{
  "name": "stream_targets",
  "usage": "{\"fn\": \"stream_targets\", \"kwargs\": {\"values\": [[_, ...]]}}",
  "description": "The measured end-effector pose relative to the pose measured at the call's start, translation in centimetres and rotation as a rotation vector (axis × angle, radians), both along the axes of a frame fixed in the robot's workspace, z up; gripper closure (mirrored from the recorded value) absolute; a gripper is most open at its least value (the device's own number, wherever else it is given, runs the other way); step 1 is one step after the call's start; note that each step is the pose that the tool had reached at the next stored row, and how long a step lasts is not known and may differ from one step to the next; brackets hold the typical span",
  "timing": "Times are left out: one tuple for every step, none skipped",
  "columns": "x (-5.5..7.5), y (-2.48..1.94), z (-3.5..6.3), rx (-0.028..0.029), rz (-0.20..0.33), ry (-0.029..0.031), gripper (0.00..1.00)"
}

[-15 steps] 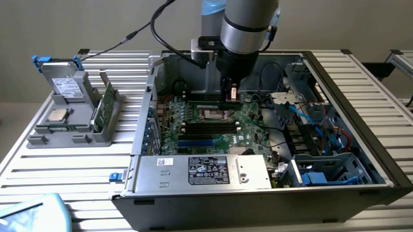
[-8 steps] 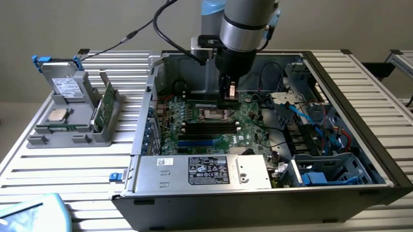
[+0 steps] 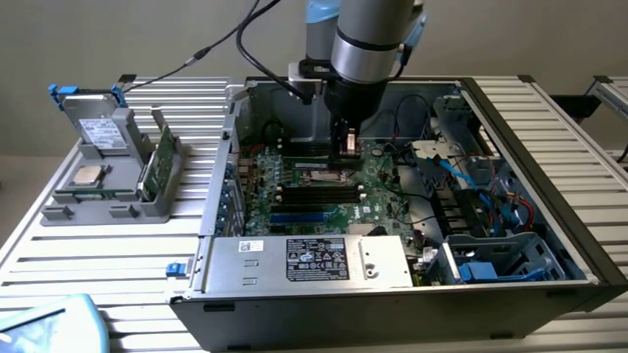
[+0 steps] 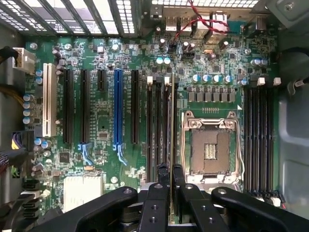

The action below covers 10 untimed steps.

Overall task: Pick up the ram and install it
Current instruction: 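Insert the ram into the slot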

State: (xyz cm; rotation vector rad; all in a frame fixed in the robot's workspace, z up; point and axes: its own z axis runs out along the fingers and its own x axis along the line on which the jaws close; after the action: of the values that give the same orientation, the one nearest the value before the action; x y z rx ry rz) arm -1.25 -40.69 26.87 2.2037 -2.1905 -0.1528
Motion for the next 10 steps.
{"fn": "stream_targets", "kwargs": {"values": [[-0.1,0.0,-0.17,0.0,0.008,0.0,0.85],[-0.1,0.0,-0.34,-0.0001,0.016,0.0,0.85],[-0.2,0.0,-0.51,0.0,0.025,0.0,0.85],[-0.3,0.0,-0.65,-0.0001,0.033,0.0,0.85],[-0.3,0.0,-0.82,-0.0002,0.04,0.0,0.85],[-0.4,0.0,-0.97,-0.0004,0.046,0.0,0.85],[-0.5,0.0,-1.12,-0.0005,0.05,0.0,0.85],[-0.6,0.0,-1.3,-0.0007,0.051,0.0,0.85],[-0.6,0.0,-1.49,-0.0014,0.051,0.0001,0.85],[-0.7,0.0,-1.66,-0.002,0.051,0.0001,0.85]]}}
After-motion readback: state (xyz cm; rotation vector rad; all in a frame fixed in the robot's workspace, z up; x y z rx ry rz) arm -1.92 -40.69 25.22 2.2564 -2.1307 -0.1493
